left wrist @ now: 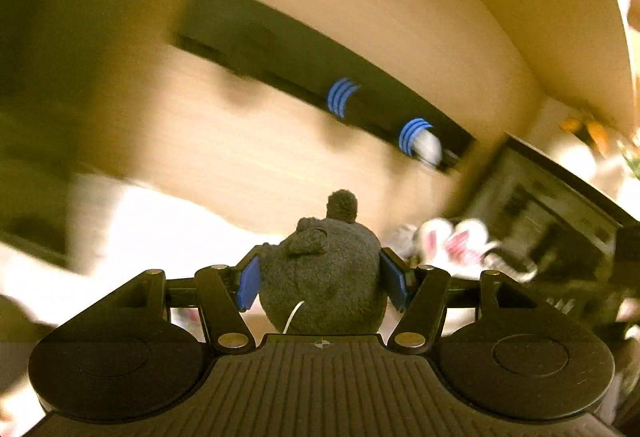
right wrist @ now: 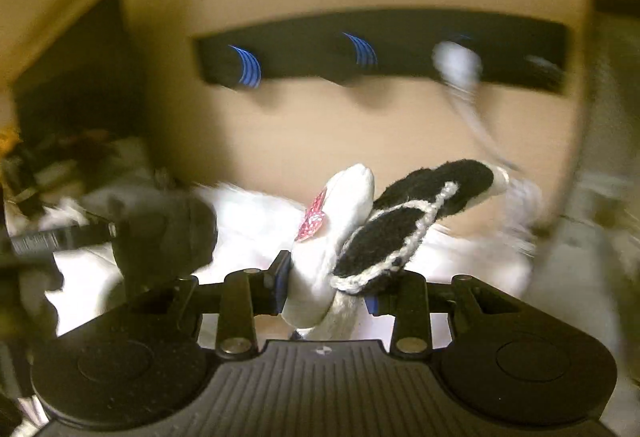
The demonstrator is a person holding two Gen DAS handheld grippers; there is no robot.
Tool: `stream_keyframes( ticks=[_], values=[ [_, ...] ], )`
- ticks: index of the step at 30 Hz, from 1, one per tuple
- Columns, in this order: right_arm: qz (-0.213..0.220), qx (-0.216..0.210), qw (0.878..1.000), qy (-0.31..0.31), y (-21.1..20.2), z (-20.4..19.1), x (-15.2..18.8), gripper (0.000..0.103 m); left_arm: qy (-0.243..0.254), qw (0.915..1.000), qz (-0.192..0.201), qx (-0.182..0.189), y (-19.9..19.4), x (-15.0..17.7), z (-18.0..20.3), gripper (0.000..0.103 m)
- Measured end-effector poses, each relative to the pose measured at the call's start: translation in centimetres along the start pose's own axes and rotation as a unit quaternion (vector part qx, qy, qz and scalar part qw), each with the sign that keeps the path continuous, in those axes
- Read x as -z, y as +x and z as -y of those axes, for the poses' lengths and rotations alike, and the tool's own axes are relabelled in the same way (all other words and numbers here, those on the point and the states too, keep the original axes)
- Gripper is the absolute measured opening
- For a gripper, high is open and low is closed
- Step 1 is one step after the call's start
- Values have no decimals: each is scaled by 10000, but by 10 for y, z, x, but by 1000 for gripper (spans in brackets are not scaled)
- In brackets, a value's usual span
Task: Organize soft objects
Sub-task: 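Carry both plushes over the pink box and open both grippers inside it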
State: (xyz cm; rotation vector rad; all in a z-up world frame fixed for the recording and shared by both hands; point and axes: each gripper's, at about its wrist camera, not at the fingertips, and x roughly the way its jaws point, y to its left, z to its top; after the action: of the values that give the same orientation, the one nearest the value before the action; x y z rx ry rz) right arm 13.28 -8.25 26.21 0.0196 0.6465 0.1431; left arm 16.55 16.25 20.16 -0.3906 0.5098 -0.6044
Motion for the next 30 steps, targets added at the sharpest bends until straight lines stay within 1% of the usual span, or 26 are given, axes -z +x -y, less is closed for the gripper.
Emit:
stream_keyframes(
  ticks=[3,4,6,7,9,10,11,12,14,17,19,22,25,26,27,29,30],
  values=[
    [-82,406,9988,244,-4,38,30,35,-218,9984,-362,383,45,16,29,66],
    [-86,438,9985,326,-7,55,37,35,-281,9973,-499,454,62,22,37,67],
    [-91,446,9977,510,-12,73,54,35,-297,9962,-667,465,86,34,49,67],
    [-96,426,9973,591,-13,78,60,35,-245,9958,-773,431,101,40,53,66],
    [-106,426,9970,640,-13,85,73,35,-4,9945,-1025,200,129,49,60,64],
    [-122,452,9970,615,-10,85,77,35,200,9916,-1277,-90,147,55,63,64],
    [-140,483,9971,574,-5,84,78,35,333,9891,-1403,-292,156,60,62,64],
    [-156,492,9973,518,-3,82,82,35,402,9885,-1404,-385,161,62,61,64],
    [-141,442,9979,451,-1,79,87,35,241,9936,-1023,-411,154,58,57,64],
    [-67,314,9983,479,9,78,87,35,-102,9985,-489,-232,124,48,49,64],
    [40,163,9978,635,17,81,80,35,-121,9990,-330,-272,100,46,45,64],
    [207,-284,9959,829,36,80,65,35,-93,9989,-291,-362,78,53,40,64],
    [162,-842,9897,1143,70,77,56,36,-106,9980,-325,-532,45,65,30,64],
    [42,-1040,9863,1278,87,78,57,38,-106,9974,-370,-614,33,74,23,64],
    [-163,-1121,9834,1417,107,78,59,38,-102,9966,-425,-692,25,78,20,64],
    [-687,-1024,9764,1774,140,84,72,39,-39,9936,-642,-934,4,93,11,64],
    [-918,-1003,9700,2016,155,90,83,40,3,9915,-741,-1070,-3,102,6,64]
  ],
)
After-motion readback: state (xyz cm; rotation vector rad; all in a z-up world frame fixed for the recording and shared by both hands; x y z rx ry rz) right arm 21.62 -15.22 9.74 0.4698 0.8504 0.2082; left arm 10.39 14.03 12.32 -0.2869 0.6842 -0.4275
